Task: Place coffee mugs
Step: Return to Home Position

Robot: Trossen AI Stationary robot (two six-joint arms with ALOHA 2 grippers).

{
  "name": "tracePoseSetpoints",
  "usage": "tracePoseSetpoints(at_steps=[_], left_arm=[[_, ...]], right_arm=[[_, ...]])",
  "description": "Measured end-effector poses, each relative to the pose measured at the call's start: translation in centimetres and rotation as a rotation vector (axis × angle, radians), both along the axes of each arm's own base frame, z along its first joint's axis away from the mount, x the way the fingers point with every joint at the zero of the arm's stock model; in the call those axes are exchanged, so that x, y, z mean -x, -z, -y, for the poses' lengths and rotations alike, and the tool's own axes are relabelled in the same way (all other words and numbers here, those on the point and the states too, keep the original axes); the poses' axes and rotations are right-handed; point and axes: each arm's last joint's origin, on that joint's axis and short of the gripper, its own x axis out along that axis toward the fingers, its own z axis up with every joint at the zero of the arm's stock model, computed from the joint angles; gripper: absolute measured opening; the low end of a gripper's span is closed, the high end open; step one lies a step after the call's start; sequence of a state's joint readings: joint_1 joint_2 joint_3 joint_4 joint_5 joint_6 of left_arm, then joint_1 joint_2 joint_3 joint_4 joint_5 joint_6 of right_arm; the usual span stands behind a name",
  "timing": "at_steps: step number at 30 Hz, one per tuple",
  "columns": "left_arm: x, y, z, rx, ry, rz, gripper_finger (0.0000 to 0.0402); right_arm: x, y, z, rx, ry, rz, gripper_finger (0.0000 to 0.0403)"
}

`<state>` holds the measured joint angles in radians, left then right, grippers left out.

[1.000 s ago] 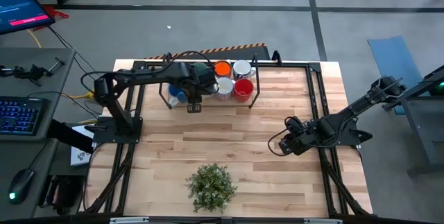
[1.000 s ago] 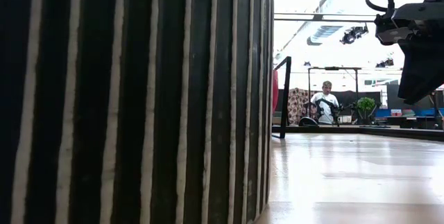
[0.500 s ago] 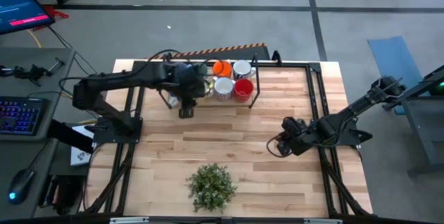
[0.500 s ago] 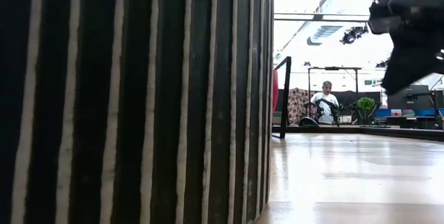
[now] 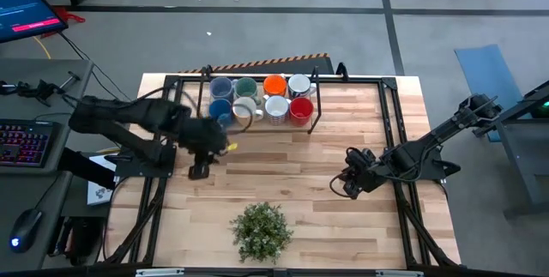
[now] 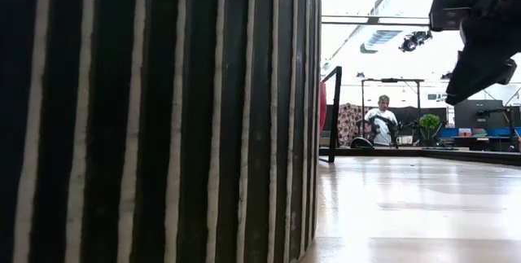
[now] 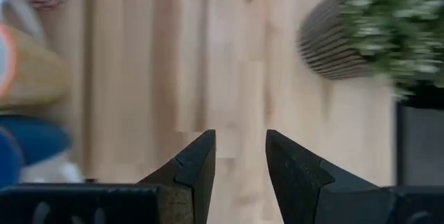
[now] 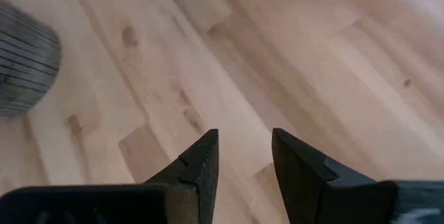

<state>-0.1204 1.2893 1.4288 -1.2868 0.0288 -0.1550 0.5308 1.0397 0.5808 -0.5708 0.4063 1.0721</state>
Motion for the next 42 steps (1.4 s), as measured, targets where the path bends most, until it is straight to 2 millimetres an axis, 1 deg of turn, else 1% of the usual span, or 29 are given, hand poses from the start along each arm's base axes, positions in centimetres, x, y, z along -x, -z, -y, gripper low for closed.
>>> tracePoseSetpoints(at_steps=[4,8,13,18,21,26,28,31,33,36,39,42], left_arm=[[1.2,-0.5,2.6,0.065,-0.01,0.01,0.0118],[1.8,-0.5,4.8,0.12,-0.021,-0.006,0.0118],[2.1,-0.4,6.0,0.131,-0.004,-0.011,0.0118],[2.2,-0.4,6.2,0.131,0.007,-0.012,0.0118],[2.2,-0.4,6.2,0.129,0.005,-0.012,0.0118],[2.2,-0.4,6.2,0.129,0.005,-0.012,0.0118],[2.2,-0.4,6.2,0.129,0.004,-0.012,0.0118],[2.2,-0.4,6.2,0.129,0.004,-0.012,0.0118],[2.2,-0.4,6.2,0.129,0.005,-0.012,0.0118],[2.1,-0.4,6.2,0.129,0.004,-0.012,0.0118],[2.1,-0.4,6.2,0.129,0.004,-0.012,0.0118],[2.1,-0.4,6.2,0.129,0.005,-0.012,0.0117]], right_arm=[[0.0,0.0,-0.1,-0.036,-0.025,-0.022,0.0114],[0.1,0.1,-0.2,-0.043,-0.03,-0.026,0.0114],[0.1,0.1,-0.1,-0.031,-0.023,-0.024,0.0114],[-0.1,0.0,-0.1,-0.03,0.001,0.001,0.0114],[-0.7,-0.6,-0.5,0.035,-0.14,0.072,0.0114],[-2.4,-2.4,-1.4,0.124,-0.469,0.296,0.0114],[-2.9,-2.8,-1.1,0.16,-0.543,0.345,0.0114],[-3.3,-2.5,0.1,0.177,-0.608,0.337,0.0114],[-2.6,-1.7,1.0,0.178,-0.673,0.395,0.0114],[-0.6,-0.9,2.3,0.186,-0.759,0.636,0.0114],[1.9,1.0,3.4,0.168,-0.8,0.804,0.0114],[3.4,2.7,4.2,0.179,-0.821,0.897,0.0114]])
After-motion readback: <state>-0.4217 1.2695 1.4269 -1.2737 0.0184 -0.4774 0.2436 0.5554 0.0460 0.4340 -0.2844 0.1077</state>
